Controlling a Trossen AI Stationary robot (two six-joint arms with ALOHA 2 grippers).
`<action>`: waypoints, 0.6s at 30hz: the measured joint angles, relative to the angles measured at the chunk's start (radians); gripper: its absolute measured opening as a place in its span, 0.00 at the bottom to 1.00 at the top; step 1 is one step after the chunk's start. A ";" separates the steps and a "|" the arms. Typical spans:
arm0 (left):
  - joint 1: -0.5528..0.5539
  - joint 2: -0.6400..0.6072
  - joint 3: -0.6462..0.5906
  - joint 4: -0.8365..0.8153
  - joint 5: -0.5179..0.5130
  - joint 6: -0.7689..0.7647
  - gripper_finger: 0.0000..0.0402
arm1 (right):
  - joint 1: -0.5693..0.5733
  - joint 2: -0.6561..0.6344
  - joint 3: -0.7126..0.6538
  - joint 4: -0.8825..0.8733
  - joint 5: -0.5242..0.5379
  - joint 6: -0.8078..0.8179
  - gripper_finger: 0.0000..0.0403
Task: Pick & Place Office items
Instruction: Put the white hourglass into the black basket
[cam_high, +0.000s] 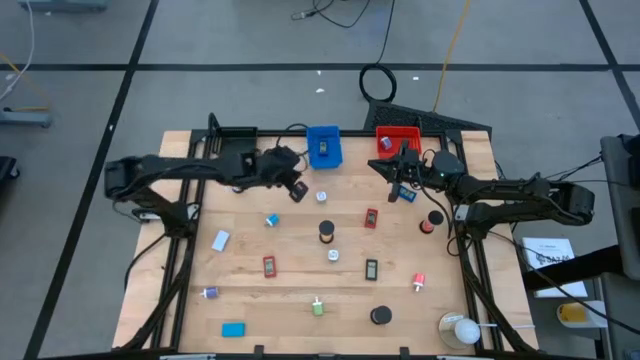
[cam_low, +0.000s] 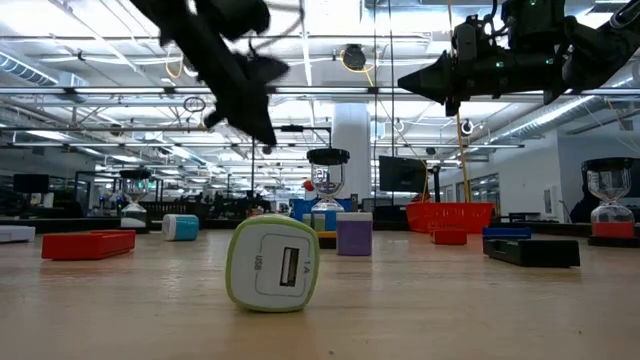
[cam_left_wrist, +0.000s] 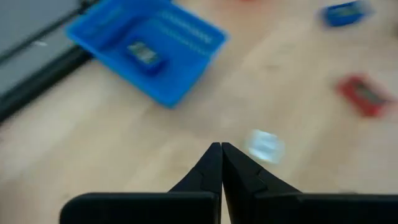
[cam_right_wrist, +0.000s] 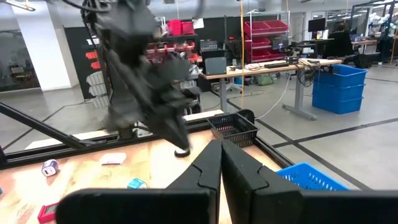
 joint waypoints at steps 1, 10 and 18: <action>-0.014 -0.029 0.000 -0.005 0.027 -0.003 0.01 | 0.000 0.000 0.000 0.000 0.000 0.000 0.02; -0.203 -0.298 0.000 -0.329 -0.097 0.008 0.01 | 0.000 0.000 0.000 -0.001 0.000 0.000 0.02; -0.355 -0.428 0.000 -0.523 -0.129 -0.195 0.02 | 0.000 0.000 0.000 -0.001 0.000 0.000 0.02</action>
